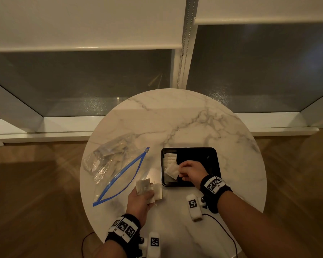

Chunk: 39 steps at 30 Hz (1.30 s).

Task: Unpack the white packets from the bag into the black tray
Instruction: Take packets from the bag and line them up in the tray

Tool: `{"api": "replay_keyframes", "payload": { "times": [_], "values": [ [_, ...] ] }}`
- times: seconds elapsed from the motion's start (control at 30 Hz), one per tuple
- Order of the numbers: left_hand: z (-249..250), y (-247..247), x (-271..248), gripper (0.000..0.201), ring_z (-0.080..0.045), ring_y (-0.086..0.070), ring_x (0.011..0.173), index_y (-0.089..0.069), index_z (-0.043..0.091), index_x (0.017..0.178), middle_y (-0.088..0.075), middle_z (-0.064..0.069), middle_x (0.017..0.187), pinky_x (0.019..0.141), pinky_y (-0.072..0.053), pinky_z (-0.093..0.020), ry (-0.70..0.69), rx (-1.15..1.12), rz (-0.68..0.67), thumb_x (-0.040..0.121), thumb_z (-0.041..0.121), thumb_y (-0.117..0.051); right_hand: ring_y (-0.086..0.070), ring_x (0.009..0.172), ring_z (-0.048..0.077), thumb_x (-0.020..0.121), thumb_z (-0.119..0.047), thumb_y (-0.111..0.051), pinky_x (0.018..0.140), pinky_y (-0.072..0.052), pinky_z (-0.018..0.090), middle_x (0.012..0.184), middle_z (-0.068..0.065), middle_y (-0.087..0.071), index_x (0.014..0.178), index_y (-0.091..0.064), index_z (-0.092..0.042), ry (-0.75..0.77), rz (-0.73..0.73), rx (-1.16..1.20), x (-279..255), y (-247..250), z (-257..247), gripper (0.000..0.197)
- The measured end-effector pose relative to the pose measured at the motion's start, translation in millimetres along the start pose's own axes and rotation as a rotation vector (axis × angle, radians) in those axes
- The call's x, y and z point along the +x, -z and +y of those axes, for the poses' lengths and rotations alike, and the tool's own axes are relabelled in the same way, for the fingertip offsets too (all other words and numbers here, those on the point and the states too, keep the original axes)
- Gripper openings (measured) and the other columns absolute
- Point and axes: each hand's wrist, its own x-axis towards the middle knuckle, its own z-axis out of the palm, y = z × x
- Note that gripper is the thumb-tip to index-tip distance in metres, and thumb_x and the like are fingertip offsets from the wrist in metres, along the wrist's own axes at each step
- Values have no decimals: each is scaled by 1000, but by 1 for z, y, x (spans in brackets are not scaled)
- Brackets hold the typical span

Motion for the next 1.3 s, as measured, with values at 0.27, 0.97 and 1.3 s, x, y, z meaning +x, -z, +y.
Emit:
{"api": "replay_keyframes", "payload": {
  "times": [0.27, 0.97, 1.3],
  "values": [
    [-1, 2, 3, 31, -39, -64, 110, -60, 14, 115, -65, -21, 119, 88, -57, -48, -7, -1, 8, 93, -8, -55, -69, 74, 19, 72, -8, -78, 65, -57, 29, 77, 4, -70, 72, -68, -17, 57, -62, -397, 6, -2, 5, 14],
    [-9, -10, 13, 36, -38, -66, 107, -60, 7, 124, -67, -21, 117, 82, -60, -48, 21, 32, 17, 91, -7, -58, -65, 80, 11, 77, -22, -81, 69, -49, 21, 77, -5, -70, 75, -77, -19, 29, -56, -721, 10, -8, -4, 6],
    [-7, -15, 15, 35, -40, -65, 110, -58, 8, 123, -66, -22, 117, 85, -59, -48, 25, 37, -7, 92, -8, -57, -65, 79, 11, 72, -30, -84, 63, -50, 21, 88, 0, -73, 87, -77, -13, -43, 22, -715, 16, -7, -7, 24]
  ]
}}
